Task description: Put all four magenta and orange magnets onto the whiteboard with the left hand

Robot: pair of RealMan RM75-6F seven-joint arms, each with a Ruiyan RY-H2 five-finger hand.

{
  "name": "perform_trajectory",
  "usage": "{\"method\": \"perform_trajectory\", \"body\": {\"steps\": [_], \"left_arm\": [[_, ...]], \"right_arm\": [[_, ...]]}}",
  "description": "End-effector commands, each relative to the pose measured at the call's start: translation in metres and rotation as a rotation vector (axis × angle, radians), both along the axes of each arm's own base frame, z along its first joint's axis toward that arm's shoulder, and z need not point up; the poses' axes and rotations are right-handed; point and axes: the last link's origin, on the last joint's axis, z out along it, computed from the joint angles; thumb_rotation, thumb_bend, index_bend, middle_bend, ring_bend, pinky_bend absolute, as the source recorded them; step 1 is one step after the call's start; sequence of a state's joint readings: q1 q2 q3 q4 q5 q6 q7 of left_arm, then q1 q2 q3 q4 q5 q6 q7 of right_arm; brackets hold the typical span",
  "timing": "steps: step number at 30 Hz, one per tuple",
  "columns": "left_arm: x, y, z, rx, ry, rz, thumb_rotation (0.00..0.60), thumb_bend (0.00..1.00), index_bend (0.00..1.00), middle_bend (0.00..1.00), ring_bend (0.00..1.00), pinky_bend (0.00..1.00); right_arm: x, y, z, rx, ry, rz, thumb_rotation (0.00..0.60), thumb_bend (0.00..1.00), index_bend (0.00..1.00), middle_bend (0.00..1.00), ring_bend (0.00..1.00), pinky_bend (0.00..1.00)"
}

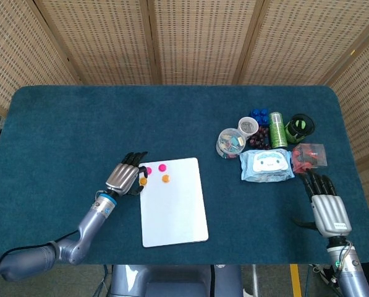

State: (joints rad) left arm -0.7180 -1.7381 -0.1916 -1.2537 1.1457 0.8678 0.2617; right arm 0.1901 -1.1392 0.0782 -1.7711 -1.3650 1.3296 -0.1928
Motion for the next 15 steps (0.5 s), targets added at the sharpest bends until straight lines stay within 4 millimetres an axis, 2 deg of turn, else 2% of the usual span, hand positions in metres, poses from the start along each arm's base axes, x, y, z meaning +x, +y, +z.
{"method": "perform_trajectory", "body": {"steps": [1,15], "left_arm": [[0.004,0.003,-0.007,-0.009,0.003,0.004,0.6,0.36,0.68,0.0,0.0,0.0],[0.013,0.008,-0.021,-0.027,0.007,0.01,0.6,0.36,0.68,0.0,0.0,0.0]], "right_arm": [[0.0,0.0,0.0,0.001,-0.001,0.0,0.6,0.14,0.0,0.0,0.0,0.0],[0.0,0.0,0.0,0.002,-0.002,0.0,0.6,0.14,0.0,0.0,0.0,0.0]]}}
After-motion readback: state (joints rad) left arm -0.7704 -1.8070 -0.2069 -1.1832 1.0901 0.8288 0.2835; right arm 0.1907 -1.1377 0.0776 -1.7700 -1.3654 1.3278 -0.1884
